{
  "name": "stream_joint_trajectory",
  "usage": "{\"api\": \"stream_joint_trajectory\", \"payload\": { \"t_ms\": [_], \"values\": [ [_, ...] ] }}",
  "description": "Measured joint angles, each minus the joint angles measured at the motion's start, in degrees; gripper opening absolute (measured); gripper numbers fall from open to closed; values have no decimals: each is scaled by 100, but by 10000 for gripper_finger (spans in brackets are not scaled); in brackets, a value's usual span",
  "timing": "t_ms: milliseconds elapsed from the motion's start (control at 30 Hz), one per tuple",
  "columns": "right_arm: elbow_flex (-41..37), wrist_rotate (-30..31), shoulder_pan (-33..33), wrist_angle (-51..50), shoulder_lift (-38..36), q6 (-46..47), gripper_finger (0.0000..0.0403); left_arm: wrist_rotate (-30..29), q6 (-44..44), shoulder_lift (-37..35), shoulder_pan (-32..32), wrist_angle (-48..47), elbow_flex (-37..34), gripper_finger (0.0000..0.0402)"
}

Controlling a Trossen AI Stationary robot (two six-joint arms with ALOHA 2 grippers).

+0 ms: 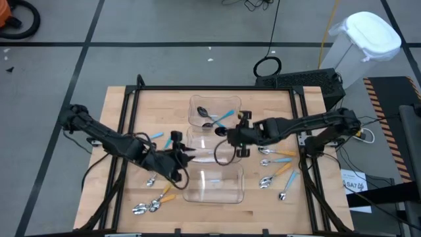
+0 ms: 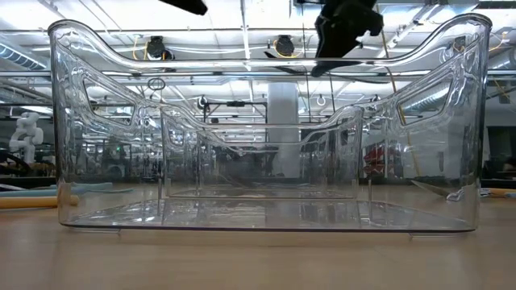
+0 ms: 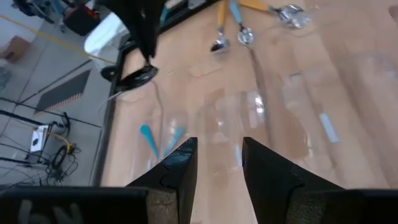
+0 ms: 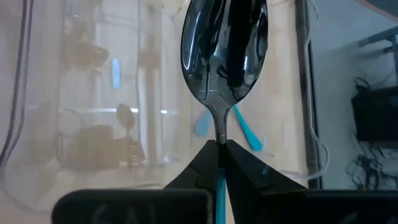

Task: Sort silverware by color (type)
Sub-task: Put the dark blue spoon into the top transparent bin

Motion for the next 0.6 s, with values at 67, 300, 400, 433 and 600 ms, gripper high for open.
{"api": "stream_joint_trajectory", "payload": {
  "t_ms": [67,300,400,433,600],
  "values": [
    [0,-167,-159,193,0,-196,11,-4,-59,-346,84,148,-360,127],
    [-4,-850,-728,941,0,-770,11,-1,-171,-1630,133,1000,-1615,127],
    [-4,-1153,-978,1257,0,-956,11,-6,-331,-2078,134,989,-1898,127],
    [-4,-1240,-1056,1346,0,-1036,11,-1,-379,-2196,131,953,-1976,127],
    [-7,-1686,-1423,1823,0,-1382,11,-3,-518,-2475,134,924,-2246,127]
  ]
}}
